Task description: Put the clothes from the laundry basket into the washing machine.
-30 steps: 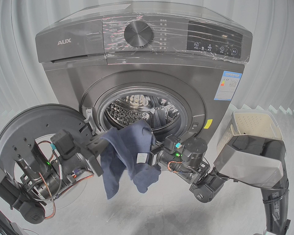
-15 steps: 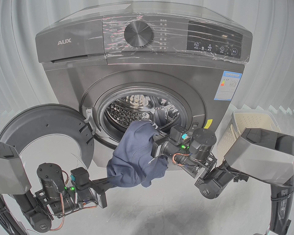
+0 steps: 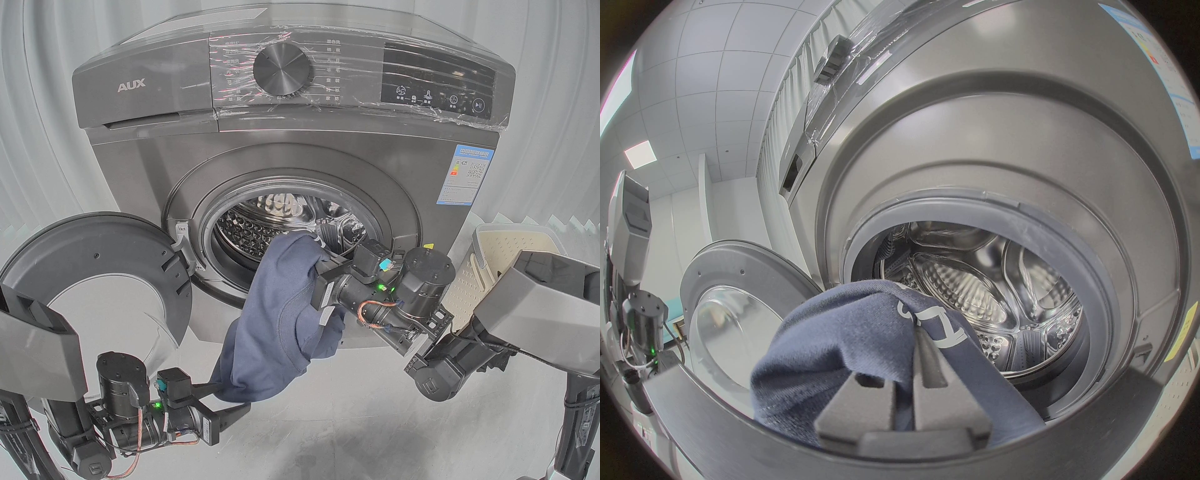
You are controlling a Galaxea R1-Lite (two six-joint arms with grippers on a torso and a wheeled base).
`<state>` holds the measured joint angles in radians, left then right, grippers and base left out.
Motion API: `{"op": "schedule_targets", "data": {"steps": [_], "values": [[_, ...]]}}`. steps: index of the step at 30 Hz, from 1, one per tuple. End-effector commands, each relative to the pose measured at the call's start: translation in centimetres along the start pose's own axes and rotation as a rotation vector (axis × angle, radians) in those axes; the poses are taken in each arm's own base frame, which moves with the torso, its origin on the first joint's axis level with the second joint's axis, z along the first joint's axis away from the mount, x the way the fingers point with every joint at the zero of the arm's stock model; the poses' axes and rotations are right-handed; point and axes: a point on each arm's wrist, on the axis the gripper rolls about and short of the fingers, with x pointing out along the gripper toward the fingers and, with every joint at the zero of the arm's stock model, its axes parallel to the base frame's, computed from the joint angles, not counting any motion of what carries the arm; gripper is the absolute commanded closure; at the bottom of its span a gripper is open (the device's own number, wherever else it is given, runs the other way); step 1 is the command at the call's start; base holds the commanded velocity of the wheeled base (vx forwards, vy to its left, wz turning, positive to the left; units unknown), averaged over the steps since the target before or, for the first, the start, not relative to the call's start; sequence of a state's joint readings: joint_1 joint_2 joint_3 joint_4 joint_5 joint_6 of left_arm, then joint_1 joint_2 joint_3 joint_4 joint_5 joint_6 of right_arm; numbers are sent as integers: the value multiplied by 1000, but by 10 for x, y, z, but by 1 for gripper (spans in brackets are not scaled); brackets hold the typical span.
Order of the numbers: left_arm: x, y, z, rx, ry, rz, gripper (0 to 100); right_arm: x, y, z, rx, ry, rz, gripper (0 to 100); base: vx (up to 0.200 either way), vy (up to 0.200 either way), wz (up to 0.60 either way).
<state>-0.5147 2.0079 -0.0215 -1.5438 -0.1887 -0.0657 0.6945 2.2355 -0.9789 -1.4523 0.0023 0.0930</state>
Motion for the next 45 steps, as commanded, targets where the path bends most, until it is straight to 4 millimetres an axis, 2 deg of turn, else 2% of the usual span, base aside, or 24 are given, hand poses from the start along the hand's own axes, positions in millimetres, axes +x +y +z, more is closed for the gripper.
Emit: {"op": "schedule_targets", "data": {"steps": [1,13,16,17,18,21,25,31,35,45], "values": [[-1,1,-8,-9,46,4,0,-1,0,7,-1,-14,1,100,0,0,0],[0,-5,-7,5,39,-19,0,-1,-2,14,-2,-20,-6,100,0,0,0],[5,-3,1,8,-5,-10,0,-3,2,14,1,-16,3,100,0,0,0],[15,1,13,12,-69,3,0,-7,5,9,1,2,10,100,0,0,0],[16,1,15,13,-78,5,0,-8,7,9,3,4,14,100,0,0,0],[33,5,38,21,-192,24,0,-17,17,0,10,48,39,100,0,0,0],[48,6,53,29,-261,32,0,-22,24,-1,14,54,57,100,0,0,0],[68,10,54,35,-270,31,0,-24,30,0,20,54,70,100,0,0,0],[71,8,55,38,-272,11,0,-27,36,1,24,62,86,100,0,0,0],[103,15,48,49,-261,-15,0,-39,65,2,55,82,138,100,0,0,0]]}}
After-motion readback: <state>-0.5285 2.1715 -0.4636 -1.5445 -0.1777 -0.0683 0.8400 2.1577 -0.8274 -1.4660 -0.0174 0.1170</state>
